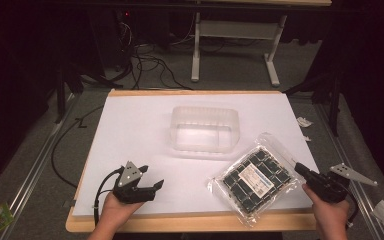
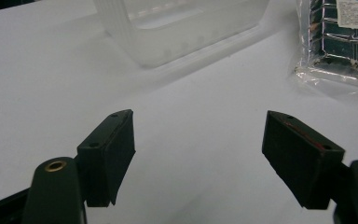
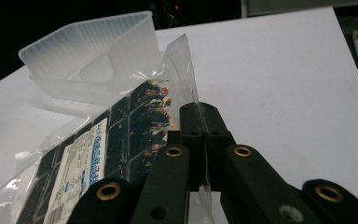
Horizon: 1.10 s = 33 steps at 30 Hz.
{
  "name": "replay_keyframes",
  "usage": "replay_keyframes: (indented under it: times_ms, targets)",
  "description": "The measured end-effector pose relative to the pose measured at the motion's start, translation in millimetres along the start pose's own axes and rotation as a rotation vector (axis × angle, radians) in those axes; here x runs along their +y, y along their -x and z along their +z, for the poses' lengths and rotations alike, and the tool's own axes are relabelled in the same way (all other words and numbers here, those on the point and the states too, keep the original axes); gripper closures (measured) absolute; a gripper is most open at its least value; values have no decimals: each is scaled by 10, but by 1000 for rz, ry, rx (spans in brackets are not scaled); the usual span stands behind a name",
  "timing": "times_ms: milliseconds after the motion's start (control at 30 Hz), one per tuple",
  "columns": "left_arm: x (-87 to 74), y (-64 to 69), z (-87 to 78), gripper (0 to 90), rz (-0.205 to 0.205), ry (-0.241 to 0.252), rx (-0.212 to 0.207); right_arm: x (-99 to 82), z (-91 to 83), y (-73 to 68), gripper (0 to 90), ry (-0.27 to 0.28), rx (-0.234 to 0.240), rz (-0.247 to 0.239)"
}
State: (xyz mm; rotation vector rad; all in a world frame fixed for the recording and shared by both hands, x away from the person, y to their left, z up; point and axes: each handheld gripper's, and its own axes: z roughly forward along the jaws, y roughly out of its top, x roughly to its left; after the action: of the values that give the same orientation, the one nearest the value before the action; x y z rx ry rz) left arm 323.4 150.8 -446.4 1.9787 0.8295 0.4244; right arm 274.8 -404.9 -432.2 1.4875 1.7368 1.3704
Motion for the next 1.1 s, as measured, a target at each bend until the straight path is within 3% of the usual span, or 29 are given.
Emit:
replay_keyframes:
  times_ms: [333,633,767,933,1100]
  targets:
    - [50,39,-25,321,9,35,9,194,-150,-263,900,79,37,-85]
    - [78,141,41,407,36,30,-26,304,-257,-462,900,136,92,-130]
    - [92,188,87,427,29,37,-44,334,-293,-535,900,152,112,-146]
    - [194,225,281,448,-15,37,-89,359,-307,-613,900,167,127,-156]
    - [415,429,599,486,15,44,-121,361,-310,-614,900,169,130,-156]
